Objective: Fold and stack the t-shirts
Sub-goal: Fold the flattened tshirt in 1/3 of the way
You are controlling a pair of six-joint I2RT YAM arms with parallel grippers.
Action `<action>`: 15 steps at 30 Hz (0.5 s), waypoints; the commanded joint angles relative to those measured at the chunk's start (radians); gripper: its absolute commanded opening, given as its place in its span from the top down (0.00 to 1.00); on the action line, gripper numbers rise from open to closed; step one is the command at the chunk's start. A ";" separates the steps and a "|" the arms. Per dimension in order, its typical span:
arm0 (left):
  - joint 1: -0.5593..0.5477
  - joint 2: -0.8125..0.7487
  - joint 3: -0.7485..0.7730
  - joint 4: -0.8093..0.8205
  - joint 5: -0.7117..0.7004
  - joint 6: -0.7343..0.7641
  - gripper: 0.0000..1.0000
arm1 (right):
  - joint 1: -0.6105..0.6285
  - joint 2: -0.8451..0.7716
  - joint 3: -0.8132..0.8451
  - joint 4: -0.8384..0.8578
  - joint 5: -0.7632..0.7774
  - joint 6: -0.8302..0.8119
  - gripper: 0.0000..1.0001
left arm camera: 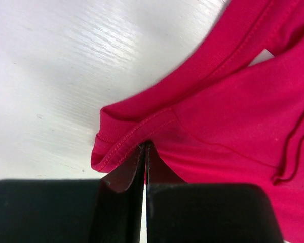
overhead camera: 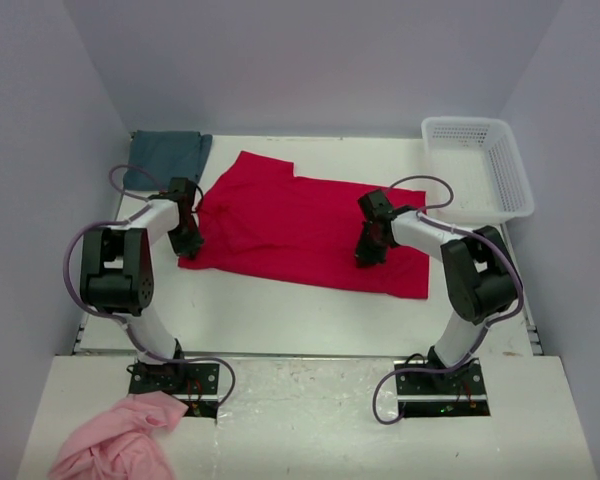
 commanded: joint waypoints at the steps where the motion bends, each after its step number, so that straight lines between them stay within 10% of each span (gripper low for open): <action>1: 0.028 0.055 0.040 -0.042 -0.134 -0.023 1.00 | 0.005 0.003 -0.089 -0.032 0.067 0.077 1.00; 15: 0.117 0.208 0.231 -0.243 -0.404 -0.169 1.00 | 0.007 -0.042 -0.185 0.000 0.029 0.154 1.00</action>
